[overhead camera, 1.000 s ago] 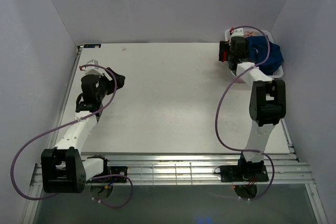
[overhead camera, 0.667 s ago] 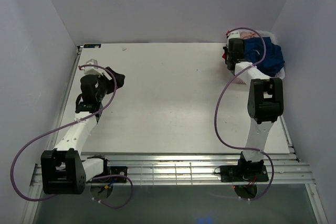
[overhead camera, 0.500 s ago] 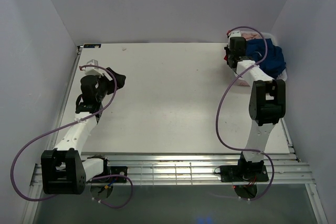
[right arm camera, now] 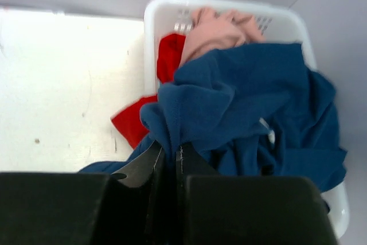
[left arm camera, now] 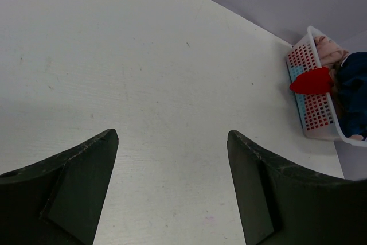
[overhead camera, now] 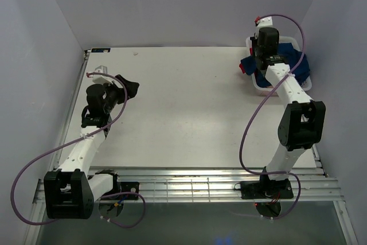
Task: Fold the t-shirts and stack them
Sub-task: Grab crumpled tshirt from bin with the right arm, then move the tshirt to the center of the board
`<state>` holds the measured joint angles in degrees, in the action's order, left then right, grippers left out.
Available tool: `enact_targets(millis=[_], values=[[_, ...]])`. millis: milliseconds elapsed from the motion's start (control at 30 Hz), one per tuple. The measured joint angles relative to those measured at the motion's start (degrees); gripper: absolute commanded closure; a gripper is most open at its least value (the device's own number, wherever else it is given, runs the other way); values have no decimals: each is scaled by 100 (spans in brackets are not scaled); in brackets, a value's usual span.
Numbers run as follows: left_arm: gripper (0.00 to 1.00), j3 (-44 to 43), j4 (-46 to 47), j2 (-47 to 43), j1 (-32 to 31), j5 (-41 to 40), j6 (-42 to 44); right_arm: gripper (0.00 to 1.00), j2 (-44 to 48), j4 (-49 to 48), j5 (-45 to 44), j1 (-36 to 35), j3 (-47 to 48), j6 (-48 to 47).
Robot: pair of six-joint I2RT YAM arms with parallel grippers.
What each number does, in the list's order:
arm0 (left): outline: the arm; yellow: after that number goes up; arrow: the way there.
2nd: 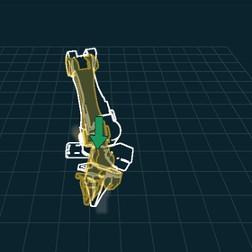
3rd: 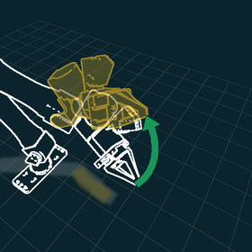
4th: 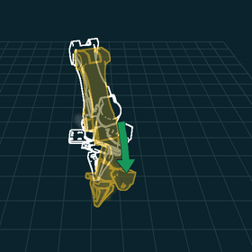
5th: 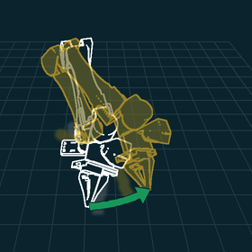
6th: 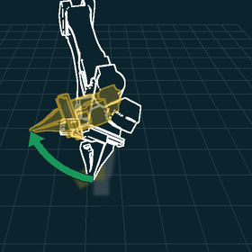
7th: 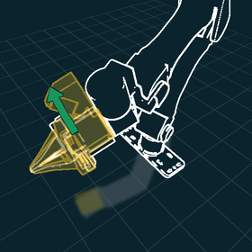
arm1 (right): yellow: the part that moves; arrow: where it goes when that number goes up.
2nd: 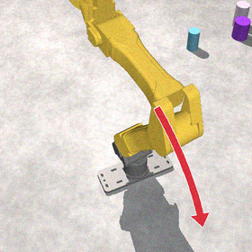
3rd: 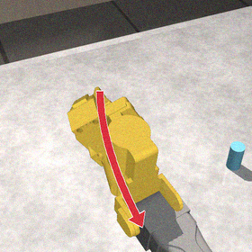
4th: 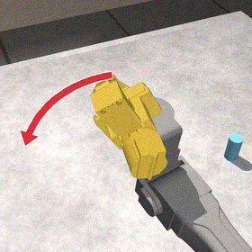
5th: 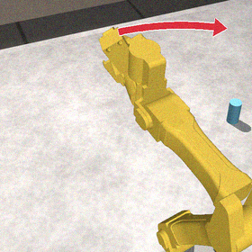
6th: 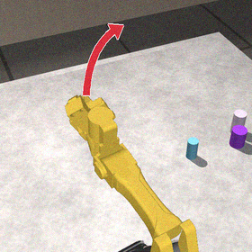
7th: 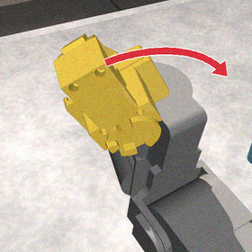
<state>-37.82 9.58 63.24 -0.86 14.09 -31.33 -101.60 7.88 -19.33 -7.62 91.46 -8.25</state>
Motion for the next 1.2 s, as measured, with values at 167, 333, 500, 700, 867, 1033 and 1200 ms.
enact_targets(millis=[167,333,500,700,867,1033,1200], values=[[13,0,57,-199,0,31,2,92,-59,15,153,-20,-551,131],[13,-2,122,-208,0,9,-2,92,-59,608,407,-417,-179,188],[14,-2,90,-63,0,9,-50,92,-153,1287,693,-1515,1506,203],[14,-2,-79,-85,0,-155,-57,92,-326,1615,1541,-2640,3580,483],[14,-4,-267,-103,0,-306,-63,92,-7,1504,1906,-2728,3554,793],[14,-7,-509,-273,0,-494,-66,92,691,1228,1427,-2684,1851,903],[14,-7,-662,-522,0,-605,-63,92,1215,745,350,-2684,-588,1132]])
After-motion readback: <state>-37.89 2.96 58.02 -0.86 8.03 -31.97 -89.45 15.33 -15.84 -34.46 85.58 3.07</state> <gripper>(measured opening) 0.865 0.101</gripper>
